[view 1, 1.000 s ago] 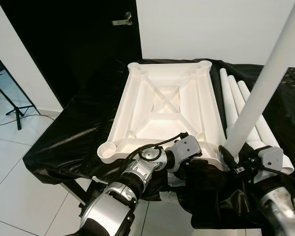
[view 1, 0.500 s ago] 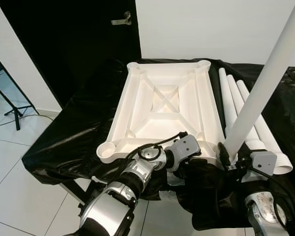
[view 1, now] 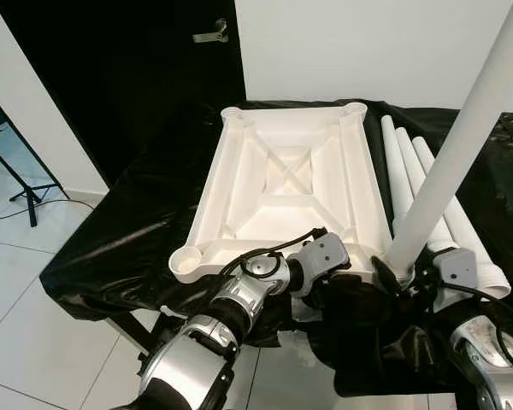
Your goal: Building children table
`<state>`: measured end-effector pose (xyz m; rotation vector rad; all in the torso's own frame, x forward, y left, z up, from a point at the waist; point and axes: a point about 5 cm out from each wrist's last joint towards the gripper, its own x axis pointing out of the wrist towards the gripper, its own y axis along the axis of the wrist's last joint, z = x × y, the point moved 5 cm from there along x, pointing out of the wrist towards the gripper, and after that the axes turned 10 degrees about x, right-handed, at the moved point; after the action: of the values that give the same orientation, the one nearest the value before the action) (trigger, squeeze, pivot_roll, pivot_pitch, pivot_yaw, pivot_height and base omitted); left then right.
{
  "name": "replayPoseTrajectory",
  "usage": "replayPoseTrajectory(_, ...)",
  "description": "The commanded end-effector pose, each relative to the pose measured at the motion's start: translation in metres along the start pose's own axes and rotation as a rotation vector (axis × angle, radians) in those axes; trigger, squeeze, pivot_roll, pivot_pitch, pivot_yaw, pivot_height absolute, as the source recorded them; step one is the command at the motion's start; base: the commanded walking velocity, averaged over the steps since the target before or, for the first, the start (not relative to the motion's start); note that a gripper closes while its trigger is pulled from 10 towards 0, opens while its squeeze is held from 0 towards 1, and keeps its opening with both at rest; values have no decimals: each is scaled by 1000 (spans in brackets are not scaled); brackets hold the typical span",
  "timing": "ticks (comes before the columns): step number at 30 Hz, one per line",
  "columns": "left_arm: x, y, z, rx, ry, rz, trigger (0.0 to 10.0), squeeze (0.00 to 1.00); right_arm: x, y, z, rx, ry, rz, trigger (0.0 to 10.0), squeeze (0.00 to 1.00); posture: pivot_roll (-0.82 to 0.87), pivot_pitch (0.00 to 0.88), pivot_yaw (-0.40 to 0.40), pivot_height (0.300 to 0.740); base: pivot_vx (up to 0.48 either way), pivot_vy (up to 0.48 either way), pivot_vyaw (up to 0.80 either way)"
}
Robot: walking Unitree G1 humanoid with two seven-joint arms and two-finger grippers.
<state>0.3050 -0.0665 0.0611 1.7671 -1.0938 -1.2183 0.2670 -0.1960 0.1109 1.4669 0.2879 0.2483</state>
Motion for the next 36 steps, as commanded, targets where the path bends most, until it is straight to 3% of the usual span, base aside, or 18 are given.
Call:
replayPoseTrajectory(1, -3, -46, 30, -101, -41, -166, 10000, 0, -2, -11, -12, 32, 93, -57, 0, 0, 55, 0, 58, 740, 0, 0, 0)
replayPoseTrajectory(8, -5, -49, 30, -101, -38, -172, 10000, 0, -3, -23, -25, 83, 120, -99, 0, 0, 64, 0, 58, 740, 0, 0, 0)
replayPoseTrajectory(11, -6, -49, 30, -100, -36, -174, 10000, 0, -2, -23, -30, 102, 44, -62, 0, 0, 66, 0, 56, 740, 0, 0, 0)
replayPoseTrajectory(15, -6, -49, 30, -100, -35, -174, 10000, 0, -1, -17, -25, 117, -79, -2, 0, 0, 69, 0, 56, 740, 0, 0, 0)
replayPoseTrajectory(16, -6, -49, 30, -101, -35, -174, 10000, 0, -4, -9, -17, 130, -181, 64, 0, 0, 71, 0, 56, 740, 0, 0, 0)
replayPoseTrajectory(19, -5, -49, 30, -100, -36, -174, 10000, 0, -7, -5, -13, 139, -256, 103, 0, 0, 68, 0, 56, 740, 0, 0, 0)
replayPoseTrajectory(21, -5, -48, 30, -99, -38, -173, 10000, 0, -11, -5, -3, 151, -377, 132, 0, 0, 60, 0, 55, 740, 0, 0, 0)
replayPoseTrajectory(27, -3, -47, 31, -97, -42, -171, 10000, 0, -5, -4, -5, 138, -362, 134, 0, 0, 55, 0, 57, 740, 0, 0, 0)
replayPoseTrajectory(28, -2, -46, 31, -96, -42, -168, 10000, 0, -2, -3, -7, 126, -337, 130, 10000, 0, 54, 0, 55, 740, 0, 0, 0)
replayPoseTrajectory(29, -1, -45, 30, -96, -39, -166, 10000, 0, 1, -1, -8, 123, -292, 127, 10000, 1000, 52, 0, 54, 740, 0, 0, 0)
replayPoseTrajectory(35, -2, -44, 28, -96, -33, -165, 10000, 0, 7, 3, -4, 83, -173, 109, 10000, 1000, 49, 0, 53, 740, 0, 0, 0)
replayPoseTrajectory(36, -2, -45, 28, -96, -32, -166, 10000, 0, 9, 5, 0, 61, -144, 100, 10000, 0, 49, 0, 53, 740, 0, 0, 0)
